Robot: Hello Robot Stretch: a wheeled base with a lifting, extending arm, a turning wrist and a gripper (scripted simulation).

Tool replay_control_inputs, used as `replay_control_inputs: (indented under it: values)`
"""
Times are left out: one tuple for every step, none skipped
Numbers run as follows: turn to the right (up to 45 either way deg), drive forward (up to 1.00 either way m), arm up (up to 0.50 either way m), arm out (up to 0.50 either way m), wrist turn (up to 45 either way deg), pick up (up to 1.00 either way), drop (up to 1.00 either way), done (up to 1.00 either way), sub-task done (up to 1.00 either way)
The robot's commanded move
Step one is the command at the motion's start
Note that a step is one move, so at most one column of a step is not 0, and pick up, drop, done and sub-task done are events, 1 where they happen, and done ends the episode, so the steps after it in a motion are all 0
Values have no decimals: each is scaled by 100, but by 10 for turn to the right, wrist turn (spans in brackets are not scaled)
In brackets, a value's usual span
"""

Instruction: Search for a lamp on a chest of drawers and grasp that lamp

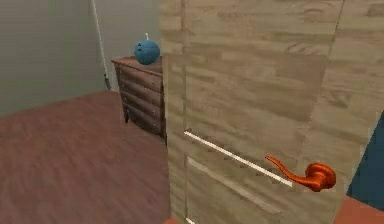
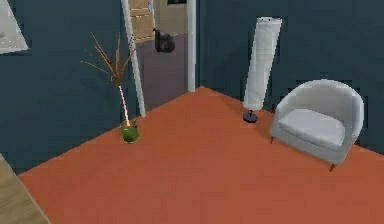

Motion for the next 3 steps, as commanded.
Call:
replay_control_inputs:
  values:
    - [-270,0,0,0,0,0,0,0,0]
    - [0,100,0,0,0,0,0,0,0]
    - [0,20,0,0,0,0,0,0,0]
